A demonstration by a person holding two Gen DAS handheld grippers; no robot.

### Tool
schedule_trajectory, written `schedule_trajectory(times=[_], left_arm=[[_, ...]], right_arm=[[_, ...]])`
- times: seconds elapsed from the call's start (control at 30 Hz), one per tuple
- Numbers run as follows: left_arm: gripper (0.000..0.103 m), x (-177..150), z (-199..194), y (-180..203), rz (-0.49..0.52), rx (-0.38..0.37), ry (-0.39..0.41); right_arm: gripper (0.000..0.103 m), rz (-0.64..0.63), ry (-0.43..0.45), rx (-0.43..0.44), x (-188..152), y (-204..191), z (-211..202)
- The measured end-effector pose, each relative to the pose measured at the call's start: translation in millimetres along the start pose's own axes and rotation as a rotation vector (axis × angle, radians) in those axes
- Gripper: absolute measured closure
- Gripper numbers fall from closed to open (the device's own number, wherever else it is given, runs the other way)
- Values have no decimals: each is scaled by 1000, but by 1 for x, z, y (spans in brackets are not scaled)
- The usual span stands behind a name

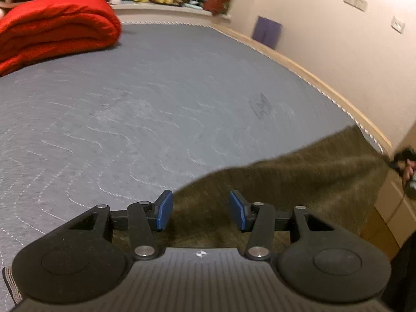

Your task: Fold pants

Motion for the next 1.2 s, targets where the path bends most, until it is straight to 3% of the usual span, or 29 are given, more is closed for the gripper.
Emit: schedule_trajectory(times=[0.13,0.23,0.33,0.43,0.53,0.63,0.73,0.77,0.8,0.9,1.0,1.13,1.2], left_arm=[[49,-12,0,10,57,-70,-55],[49,-28,-2,24,124,-142,-112],[49,-51,-1,45,229,-208,-177],[50,-74,1,64,320,-275,-234],[50,-96,4,70,365,-319,-295],[50,-120,9,72,437,-323,-361],[59,-142,22,63,510,-222,-436],[68,-144,23,63,533,-206,-432],[96,-143,22,64,543,-213,-430],[96,-133,-5,71,591,-282,-388],[96,-132,-33,70,577,-366,-366],[92,-165,-16,64,641,-339,-486],[80,-157,-23,67,639,-364,-436]], right_arm=[[89,-28,3,50,2,-12,4],[81,-56,24,5,5,-15,-1],[67,-111,137,-13,9,-29,-21],[66,-169,282,-27,14,-43,-45],[66,-196,352,0,15,-54,-59],[66,-264,340,96,4,-73,-64],[66,-297,301,179,-5,-87,-63],[65,-301,282,201,-7,-91,-61],[63,-306,256,227,-10,-95,-59],[60,-339,159,304,-22,-113,-52],[59,-363,86,349,-36,-129,-46],[57,-353,31,352,-42,-146,-27],[57,-359,17,326,-45,-154,-15]])
Point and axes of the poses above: each gripper's, at about its wrist camera, not at the fingertips, and z roughly the way its jaws point, y to its right, x to its top, the point moved 8 cm from there along z, roughly the way its jaws point, and after that the axes turned 13 degrees about -x, right-handed, at the moved point
